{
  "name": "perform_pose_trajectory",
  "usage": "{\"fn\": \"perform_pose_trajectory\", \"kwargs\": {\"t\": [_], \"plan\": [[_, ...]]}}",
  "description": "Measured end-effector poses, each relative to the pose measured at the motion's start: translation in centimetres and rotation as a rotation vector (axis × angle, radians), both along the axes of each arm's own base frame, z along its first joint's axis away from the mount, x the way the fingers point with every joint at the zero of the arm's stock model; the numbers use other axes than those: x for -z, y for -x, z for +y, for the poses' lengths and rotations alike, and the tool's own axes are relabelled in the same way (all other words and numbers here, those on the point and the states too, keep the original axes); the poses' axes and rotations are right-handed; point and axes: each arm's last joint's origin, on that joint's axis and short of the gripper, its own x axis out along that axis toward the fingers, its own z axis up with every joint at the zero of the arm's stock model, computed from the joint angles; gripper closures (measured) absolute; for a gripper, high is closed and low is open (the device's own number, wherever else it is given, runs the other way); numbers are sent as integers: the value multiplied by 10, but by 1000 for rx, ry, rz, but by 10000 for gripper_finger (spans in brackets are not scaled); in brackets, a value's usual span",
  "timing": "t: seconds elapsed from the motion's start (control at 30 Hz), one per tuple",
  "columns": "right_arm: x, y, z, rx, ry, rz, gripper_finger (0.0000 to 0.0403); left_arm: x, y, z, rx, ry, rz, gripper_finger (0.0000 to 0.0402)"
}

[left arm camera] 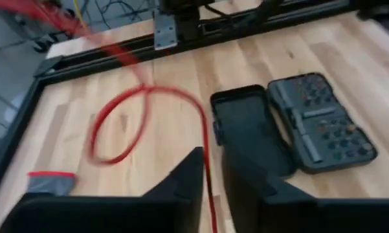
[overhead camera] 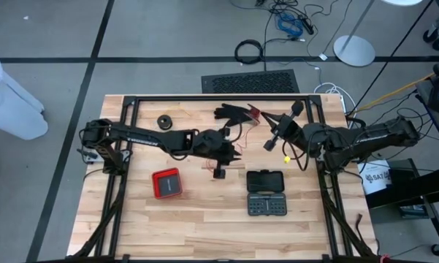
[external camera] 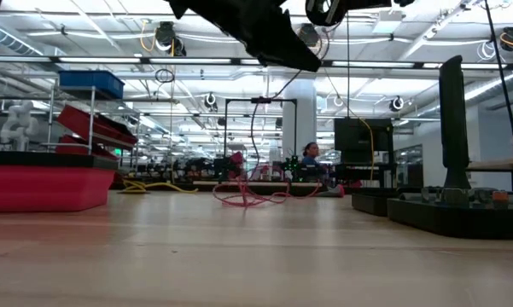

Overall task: Coil cords
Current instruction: Uncoil the red wire from the spool

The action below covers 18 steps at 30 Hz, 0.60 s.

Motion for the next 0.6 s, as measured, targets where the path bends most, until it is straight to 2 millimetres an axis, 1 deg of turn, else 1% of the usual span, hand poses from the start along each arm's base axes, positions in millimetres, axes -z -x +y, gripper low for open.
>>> {"fn": "perform_pose_trajectory", "kwargs": {"t": [0.13, 0.27, 0.4, 0.6], "plan": [[0, 0, -1, 2, 3, 4, 403, 6, 4, 1, -84, -64, 77, 269], [0, 0, -1, -3, 2, 6, 403, 11, 9, 13, -201, -134, 151, 227], [1, -1, 0, -24, -4, 4, 403, 8, 12, 24, -263, -157, 151, 216], [1, -1, 1, -32, -5, 11, 403, -5, 18, 36, -335, -179, 115, 215]]}}
